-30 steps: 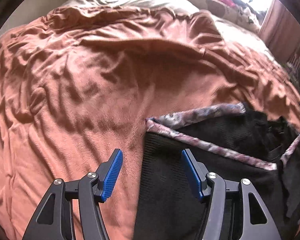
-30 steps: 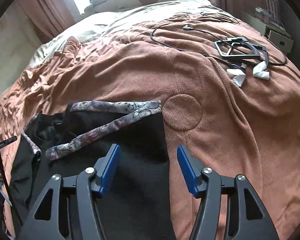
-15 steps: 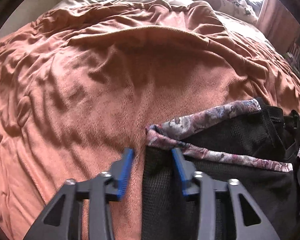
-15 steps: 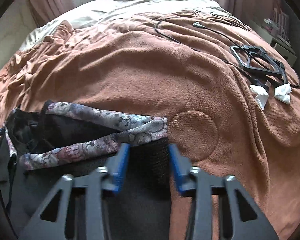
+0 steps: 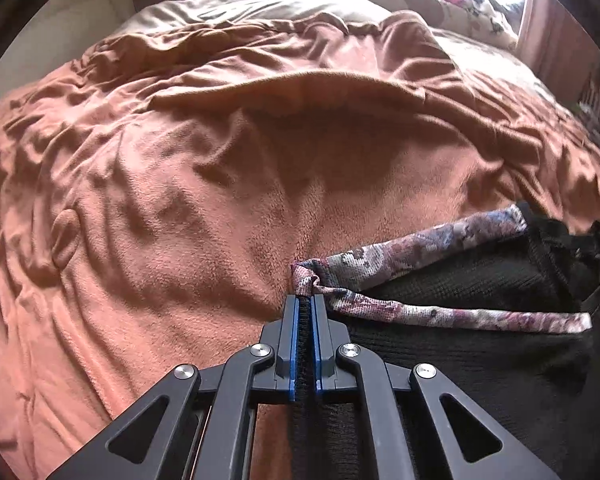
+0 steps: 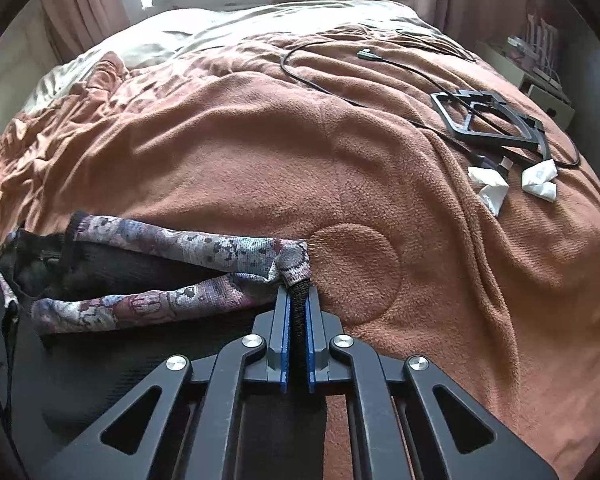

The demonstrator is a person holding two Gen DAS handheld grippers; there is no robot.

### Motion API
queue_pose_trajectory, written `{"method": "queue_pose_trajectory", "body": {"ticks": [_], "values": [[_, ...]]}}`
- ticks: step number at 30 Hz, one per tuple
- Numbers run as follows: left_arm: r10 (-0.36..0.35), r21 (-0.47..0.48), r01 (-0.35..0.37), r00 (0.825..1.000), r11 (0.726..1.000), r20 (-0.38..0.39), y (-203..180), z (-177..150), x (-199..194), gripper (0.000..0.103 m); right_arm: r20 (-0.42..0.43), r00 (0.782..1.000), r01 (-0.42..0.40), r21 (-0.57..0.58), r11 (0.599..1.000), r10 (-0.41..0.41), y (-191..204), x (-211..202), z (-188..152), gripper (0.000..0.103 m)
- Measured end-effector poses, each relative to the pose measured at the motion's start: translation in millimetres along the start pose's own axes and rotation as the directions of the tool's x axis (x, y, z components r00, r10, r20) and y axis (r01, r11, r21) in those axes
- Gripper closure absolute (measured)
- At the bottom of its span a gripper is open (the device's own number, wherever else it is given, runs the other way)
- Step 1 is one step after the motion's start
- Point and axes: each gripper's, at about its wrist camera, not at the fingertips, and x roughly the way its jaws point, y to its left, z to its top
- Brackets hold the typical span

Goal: Fold small clothes

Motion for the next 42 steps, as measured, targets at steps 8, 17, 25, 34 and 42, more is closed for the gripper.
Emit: {"method": "queue_pose_trajectory", "body": {"ticks": [8, 17, 25, 34, 42], "values": [[0.009, -0.037, -0.011, 0.999, 0.999, -0.044, 7, 3, -21, 0.055, -0.018, 0.999, -0.026, 0.018, 0.999, 0.026, -3, -32, 0, 0.043], [-0.011, -0.033, 0.012, 1.000, 0.999, 0.010, 21, -23, -114, 0.037, 0.036, 0.999, -0.032, 0.047, 0.998, 0.030, -16, -125, -41, 0.040], [-0.025, -0.034, 0.029, 0.994, 0.999, 0.111, 20, -57, -214, 0.016, 0.086, 0.991, -0.106, 0.085, 0.991, 0.099, -27, -217, -94, 0.037], [-0.078, -0.062, 0.093, 0.974, 0.994, 0.212, 19, -106, -315, 0.000, 0.172, 0.970, -0.191, 0.109, 0.975, 0.171, -39, -317, -152, 0.007], [-0.066, -0.107, 0.097, 0.963, 0.989, 0.262, 27, -159, -368, 0.000, 0.193, 0.967, -0.181, 0.053, 0.982, 0.167, -34, -372, -203, 0.000]]}}
